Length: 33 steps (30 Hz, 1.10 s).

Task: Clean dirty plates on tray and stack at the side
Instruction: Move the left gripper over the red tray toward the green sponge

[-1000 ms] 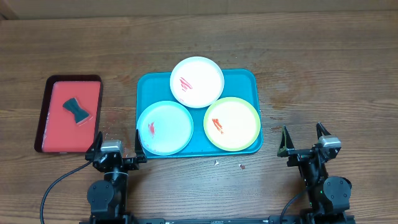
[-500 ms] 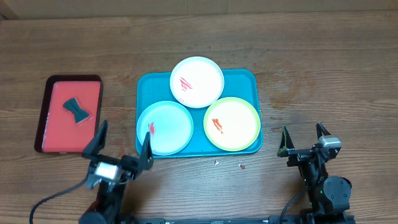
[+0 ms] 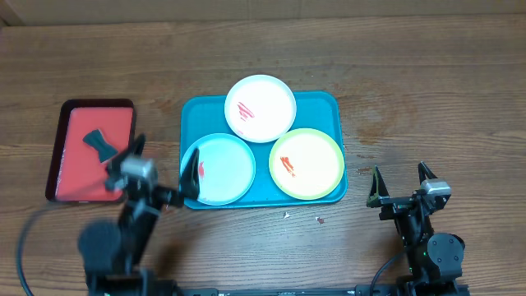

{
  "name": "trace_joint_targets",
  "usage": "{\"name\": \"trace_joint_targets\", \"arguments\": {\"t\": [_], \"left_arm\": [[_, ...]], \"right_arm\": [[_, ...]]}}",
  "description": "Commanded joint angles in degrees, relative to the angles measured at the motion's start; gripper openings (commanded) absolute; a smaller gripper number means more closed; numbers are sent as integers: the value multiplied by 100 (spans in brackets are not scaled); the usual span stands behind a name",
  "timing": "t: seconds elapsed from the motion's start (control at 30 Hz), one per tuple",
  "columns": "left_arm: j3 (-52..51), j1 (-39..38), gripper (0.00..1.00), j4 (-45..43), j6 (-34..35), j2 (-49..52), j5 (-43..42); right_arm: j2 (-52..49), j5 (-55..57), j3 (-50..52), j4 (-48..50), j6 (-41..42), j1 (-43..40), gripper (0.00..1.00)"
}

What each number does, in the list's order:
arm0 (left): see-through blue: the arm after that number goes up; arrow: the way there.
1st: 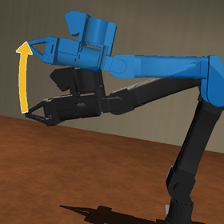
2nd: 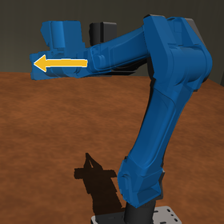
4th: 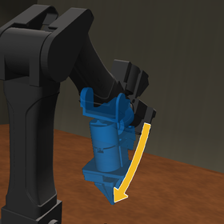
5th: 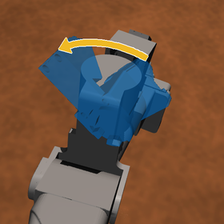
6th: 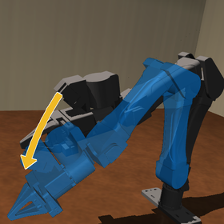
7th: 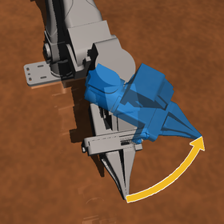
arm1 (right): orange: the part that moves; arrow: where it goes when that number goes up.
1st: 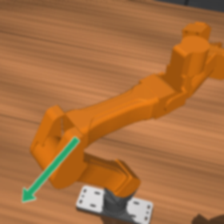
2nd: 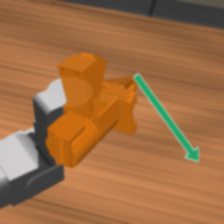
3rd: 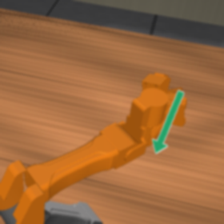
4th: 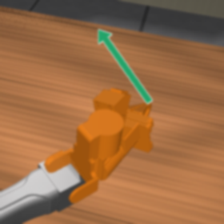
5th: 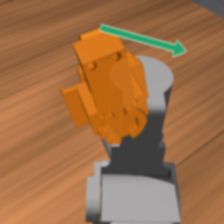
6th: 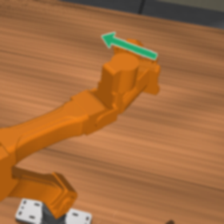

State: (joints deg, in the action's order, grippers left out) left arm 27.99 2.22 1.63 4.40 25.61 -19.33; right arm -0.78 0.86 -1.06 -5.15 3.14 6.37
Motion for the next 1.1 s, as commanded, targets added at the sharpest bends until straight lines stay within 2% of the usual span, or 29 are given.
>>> {"name": "trace_joint_targets", "arguments": {"t": [0.0,0.1,0.2,0.23,0.27,0.3,0.33,0.43,0.53,0.63,0.77,0.87,0.93,1.07], "left_arm": [[1178,-33,100,544,-566,1279,-437],[1816,-33,100,570,-577,2221,-643],[2393,42,100,732,-614,2933,-262],[2695,103,100,1001,-520,3204,-87],[3289,227,100,1670,-258,3670,197],[3416,254,100,1827,-214,3759,243],[4183,407,100,2824,-72,4301,426],[5233,656,100,4175,-57,5069,422],[5761,785,100,4774,-42,5591,321],[5801,901,100,4736,184,5834,656],[5801,1266,100,4522,1064,6039,2111],[5801,1613,100,4334,1386,6273,2826],[5801,1845,100,4251,1683,6478,3038],[5801,2118,100,4138,2031,6898,2850]], "right_arm": [[61,55,59,44,-17,-35,100],[61,55,59,44,-17,-35,100],[61,55,59,44,-17,-35,100],[61,55,59,44,-17,-35,100],[61,55,59,44,-17,-35,100],[61,55,59,44,-17,-35,100],[61,55,59,44,-17,-35,100],[61,55,59,44,-17,-35,100],[61,55,59,44,-17,-35,100],[61,55,59,44,-17,-35,100],[61,55,59,44,-17,-35,100],[61,55,59,44,-17,-35,100],[61,55,59,44,-17,-35,100],[61,55,59,44,-17,-35,100]]}}
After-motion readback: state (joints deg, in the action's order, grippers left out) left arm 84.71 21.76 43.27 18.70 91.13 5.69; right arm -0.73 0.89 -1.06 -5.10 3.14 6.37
